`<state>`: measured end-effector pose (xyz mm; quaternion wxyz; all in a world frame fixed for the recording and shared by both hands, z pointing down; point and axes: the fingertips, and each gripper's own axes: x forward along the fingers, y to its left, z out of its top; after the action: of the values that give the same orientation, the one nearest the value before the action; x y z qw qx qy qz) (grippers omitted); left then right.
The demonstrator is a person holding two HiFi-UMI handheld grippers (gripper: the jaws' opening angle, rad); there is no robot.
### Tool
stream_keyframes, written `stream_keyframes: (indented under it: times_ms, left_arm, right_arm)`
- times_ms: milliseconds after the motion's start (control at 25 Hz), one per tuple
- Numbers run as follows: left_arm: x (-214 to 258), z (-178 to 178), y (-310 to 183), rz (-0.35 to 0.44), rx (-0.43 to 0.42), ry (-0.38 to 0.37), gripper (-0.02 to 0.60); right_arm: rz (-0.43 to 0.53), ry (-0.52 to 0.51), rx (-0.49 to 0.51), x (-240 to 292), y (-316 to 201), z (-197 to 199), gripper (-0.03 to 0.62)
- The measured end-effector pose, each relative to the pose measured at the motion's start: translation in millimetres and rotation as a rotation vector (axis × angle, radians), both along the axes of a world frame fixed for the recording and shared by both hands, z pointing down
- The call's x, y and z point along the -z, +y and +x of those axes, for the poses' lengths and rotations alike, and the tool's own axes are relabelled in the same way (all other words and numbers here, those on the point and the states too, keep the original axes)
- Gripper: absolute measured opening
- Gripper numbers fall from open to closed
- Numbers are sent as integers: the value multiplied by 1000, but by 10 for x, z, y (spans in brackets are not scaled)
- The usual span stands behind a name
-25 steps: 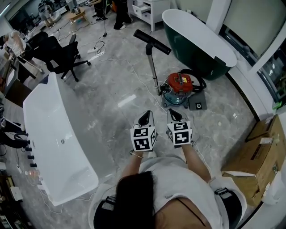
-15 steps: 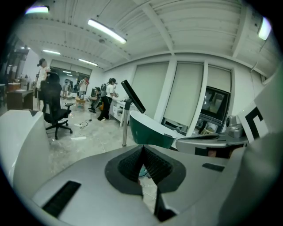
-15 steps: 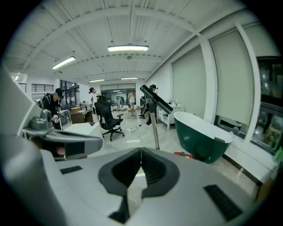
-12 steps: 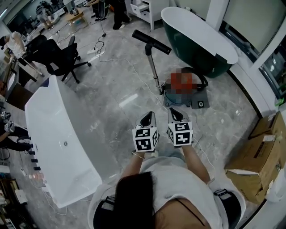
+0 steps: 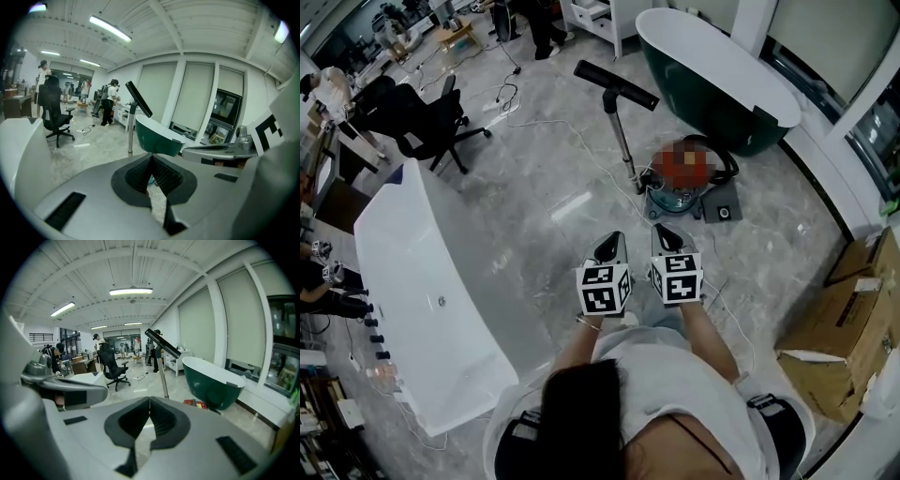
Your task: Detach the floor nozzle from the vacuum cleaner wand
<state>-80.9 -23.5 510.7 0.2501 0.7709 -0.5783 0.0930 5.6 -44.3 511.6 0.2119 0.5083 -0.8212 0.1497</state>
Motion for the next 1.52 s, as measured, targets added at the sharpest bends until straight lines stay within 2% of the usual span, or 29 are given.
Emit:
stream_keyframes:
  times_ms: [440, 640, 840, 1040, 1520]
  left_arm:
    - [-42, 60, -174, -7, -14, -17, 3]
    - [-66, 29, -299, -11, 12, 2, 3]
    - [-12, -14, -504, 5, 33, -37, 3]
    - [-7, -42, -649, -2, 45, -26, 3]
    - [-74, 209, -1073, -20, 39, -20, 3]
  right_arm:
    - [-8, 0, 4, -64, -145, 8, 15]
    - [-22, 4, 17, -127, -237, 38, 15]
    - [-23, 13, 54, -86, -401, -34, 15]
    - [-24, 18, 72, -65, -570, -82, 15]
    - [-45, 17, 76, -135, -1061, 112, 15]
